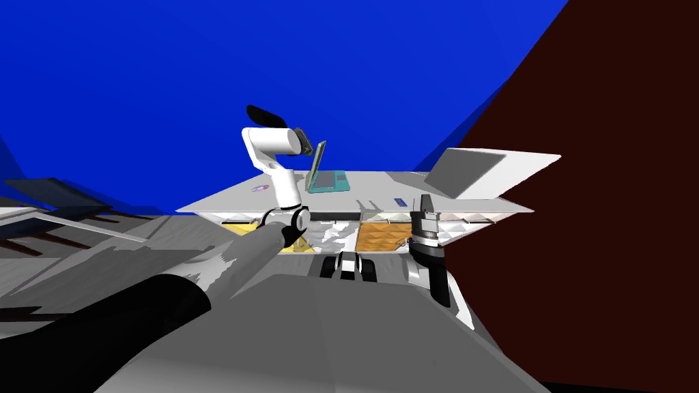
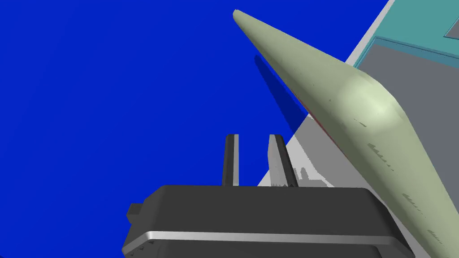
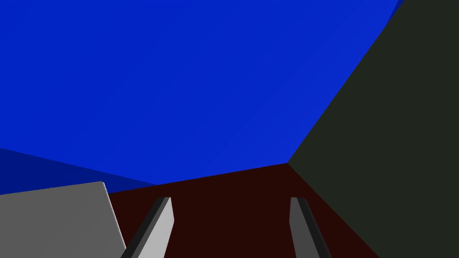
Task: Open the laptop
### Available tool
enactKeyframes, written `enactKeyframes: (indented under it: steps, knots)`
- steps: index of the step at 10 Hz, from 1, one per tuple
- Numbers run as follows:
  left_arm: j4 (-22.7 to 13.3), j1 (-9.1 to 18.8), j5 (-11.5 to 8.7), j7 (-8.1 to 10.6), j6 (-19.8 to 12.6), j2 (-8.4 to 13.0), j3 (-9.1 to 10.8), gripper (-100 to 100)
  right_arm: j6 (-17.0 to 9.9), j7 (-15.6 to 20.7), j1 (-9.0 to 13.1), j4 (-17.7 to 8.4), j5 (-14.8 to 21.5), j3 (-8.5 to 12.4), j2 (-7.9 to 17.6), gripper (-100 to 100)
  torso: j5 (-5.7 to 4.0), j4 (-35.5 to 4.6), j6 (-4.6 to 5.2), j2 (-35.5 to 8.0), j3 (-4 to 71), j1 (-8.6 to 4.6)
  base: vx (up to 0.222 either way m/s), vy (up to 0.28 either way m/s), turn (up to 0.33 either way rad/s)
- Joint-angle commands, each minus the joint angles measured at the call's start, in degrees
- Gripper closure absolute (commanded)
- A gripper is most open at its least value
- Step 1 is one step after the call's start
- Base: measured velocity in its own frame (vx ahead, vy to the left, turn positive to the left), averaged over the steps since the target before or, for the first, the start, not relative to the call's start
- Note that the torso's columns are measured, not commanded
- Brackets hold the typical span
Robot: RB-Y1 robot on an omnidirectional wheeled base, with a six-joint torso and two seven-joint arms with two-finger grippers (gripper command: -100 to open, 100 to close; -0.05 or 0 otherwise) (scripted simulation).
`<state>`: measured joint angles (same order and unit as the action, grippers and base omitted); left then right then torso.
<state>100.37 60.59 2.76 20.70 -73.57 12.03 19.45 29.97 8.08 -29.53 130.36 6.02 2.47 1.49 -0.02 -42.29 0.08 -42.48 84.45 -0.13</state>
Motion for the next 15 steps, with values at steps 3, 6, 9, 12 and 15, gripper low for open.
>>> enactKeyframes:
  steps: [3, 6, 9, 12, 15]
  knots:
    - [-0.9, 0.3, -3.6, -1.22, 0.2, 0.3, -2.73, -100, 0.0, 0.0, 0.0, 0.0, 0.0, 0.0, 0.0, 0, -0.17, 0.0, 0.11, 0.2, 0.1, -0.37, -0.079, -0.184, -0.101]
    - [-1.6, -0.6, -3.7, -0.77, 2.3, 0.7, -3.91, -100, 0.0, 0.0, 0.0, 0.0, 0.0, 0.0, 0.0, 0, 0.05, 0.0, -0.10, 0.3, 0.2, 0.22, -0.030, -0.206, -0.018]
    - [-1.3, -2.0, -0.8, 0.46, 4.9, 0.7, -2.80, -100, 0.0, 0.0, 0.0, 0.0, 0.0, 0.0, 0.0, 0, 0.12, 0.0, -0.13, 0.2, 0.1, 0.47, -0.003, -0.090, 0.108]
    - [-0.8, -3.0, 2.7, 1.28, 6.5, 0.3, -0.62, -100, 0.0, 0.0, 0.0, 0.0, 0.0, 0.0, 0.0, 0, 0.10, 0.0, -0.12, 0.3, 0.2, 0.40, 0.035, 0.049, 0.140]
    - [-0.6, -3.2, 4.1, 1.56, 7.0, 0.2, 0.39, -100, 0.0, 0.0, 0.0, 0.0, 0.0, 0.0, 0.0, 0, -0.02, 0.0, -0.07, 0.2, 0.1, 0.03, 0.033, 0.038, 0.076]
